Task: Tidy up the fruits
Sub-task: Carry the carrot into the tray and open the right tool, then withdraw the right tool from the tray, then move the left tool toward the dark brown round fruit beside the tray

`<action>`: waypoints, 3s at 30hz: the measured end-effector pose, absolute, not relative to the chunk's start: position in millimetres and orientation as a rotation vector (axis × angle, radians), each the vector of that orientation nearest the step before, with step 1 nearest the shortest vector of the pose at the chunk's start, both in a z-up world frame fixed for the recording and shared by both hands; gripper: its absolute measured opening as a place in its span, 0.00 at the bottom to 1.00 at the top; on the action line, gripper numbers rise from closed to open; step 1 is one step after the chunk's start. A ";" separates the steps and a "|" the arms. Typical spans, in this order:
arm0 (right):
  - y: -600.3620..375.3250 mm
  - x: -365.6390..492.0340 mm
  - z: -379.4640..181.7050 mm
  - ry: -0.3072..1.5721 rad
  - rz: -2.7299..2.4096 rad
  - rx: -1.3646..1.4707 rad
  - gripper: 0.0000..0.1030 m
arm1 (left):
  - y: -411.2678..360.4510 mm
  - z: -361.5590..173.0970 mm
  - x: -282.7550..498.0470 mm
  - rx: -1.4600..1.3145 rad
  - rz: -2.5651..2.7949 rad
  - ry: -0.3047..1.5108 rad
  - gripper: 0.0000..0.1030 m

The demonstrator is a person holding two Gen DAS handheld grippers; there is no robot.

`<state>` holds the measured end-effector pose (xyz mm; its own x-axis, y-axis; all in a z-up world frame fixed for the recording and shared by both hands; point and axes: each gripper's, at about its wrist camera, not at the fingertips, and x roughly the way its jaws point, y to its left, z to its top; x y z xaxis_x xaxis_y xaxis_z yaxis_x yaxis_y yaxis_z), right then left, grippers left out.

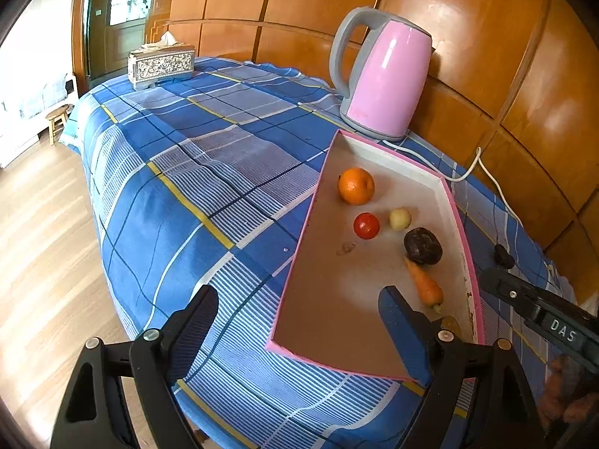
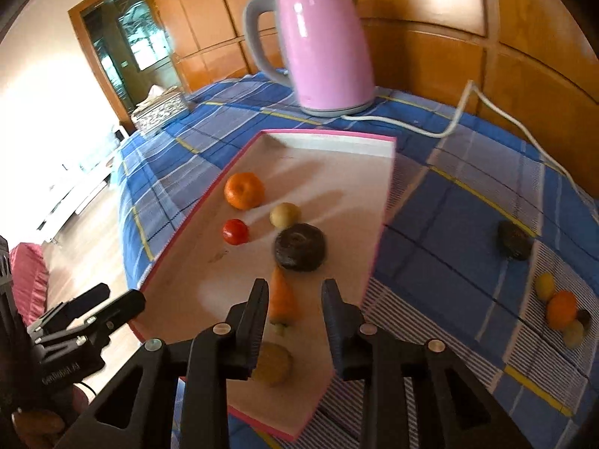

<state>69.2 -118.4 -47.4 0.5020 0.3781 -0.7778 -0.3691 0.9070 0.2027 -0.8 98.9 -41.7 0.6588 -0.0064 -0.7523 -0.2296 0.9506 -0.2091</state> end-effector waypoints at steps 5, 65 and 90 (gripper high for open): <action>-142.3 57.4 -44.1 0.912 0.366 0.016 0.29 | 96.1 -40.5 -1.8 -0.293 0.117 0.842 0.85; -406.7 -40.4 -85.8 0.852 -0.610 0.307 0.35 | 50.5 -34.6 1.8 -0.183 -0.050 0.858 0.85; -449.6 -53.7 -101.4 0.853 -0.747 0.344 0.41 | -5.2 -15.6 18.7 -0.074 -0.216 0.861 0.85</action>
<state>-53.7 -449.6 -101.4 0.4285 -0.4540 -0.7812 0.7144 0.6996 -0.0147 18.7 -5.2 -15.6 0.6316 -0.2180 -0.7440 0.1583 0.9757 -0.1515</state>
